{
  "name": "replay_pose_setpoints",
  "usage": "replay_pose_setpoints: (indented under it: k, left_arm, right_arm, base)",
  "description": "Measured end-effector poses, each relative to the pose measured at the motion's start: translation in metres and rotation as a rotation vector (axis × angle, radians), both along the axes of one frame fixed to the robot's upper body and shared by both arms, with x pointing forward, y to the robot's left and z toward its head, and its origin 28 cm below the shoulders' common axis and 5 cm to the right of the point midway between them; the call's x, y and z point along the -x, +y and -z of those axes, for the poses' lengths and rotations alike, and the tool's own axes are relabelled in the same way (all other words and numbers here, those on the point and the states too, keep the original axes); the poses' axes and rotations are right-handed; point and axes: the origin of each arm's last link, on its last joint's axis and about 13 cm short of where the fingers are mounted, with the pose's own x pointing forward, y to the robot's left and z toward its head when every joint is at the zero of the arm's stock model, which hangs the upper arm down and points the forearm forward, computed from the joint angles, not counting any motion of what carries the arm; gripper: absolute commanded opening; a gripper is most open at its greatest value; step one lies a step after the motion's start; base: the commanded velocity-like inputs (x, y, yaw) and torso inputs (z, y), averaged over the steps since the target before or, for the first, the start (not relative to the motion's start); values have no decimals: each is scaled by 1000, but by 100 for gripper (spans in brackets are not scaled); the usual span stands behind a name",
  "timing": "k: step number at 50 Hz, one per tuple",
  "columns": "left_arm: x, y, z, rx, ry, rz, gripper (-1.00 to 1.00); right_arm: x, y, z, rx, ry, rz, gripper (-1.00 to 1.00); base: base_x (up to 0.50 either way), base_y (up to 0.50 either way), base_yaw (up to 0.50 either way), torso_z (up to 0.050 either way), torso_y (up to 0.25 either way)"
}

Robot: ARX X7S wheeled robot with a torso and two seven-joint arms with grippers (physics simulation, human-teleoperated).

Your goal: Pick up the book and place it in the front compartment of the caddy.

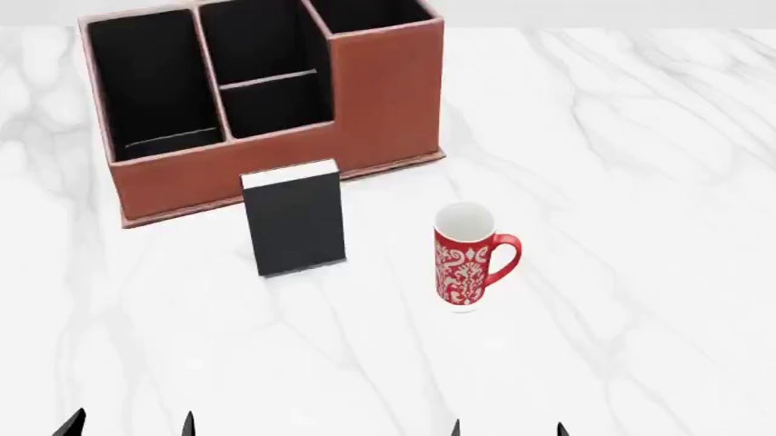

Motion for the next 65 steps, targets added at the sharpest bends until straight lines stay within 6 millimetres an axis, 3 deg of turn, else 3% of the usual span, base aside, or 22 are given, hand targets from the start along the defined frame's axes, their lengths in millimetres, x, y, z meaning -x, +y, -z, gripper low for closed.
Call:
replay_pose_setpoints:
  k: [27, 34, 50, 65]
  left_arm:
    - [4, -2, -7, -40, -51, 31, 100]
    - [7, -1, -26, -31, -107, 34, 100]
    - [23, 3, -93, 10, -282, 15, 100]
    - [40, 17, -135, 23, -410, -54, 100]
  right_arm:
    - [-3, 2, -1, 54, 18, 16, 100]
    - [-4, 2, -23, 70, -48, 23, 100]
    - [8, -4, -98, 80, -259, 59, 100]
    - [27, -9, -142, 116, -384, 91, 100]
  base:
    - [0, 0, 0, 0, 0]
    - [0, 0, 0, 0, 0]
    - [0, 0, 0, 0, 0]
    - [0, 0, 0, 0, 0]
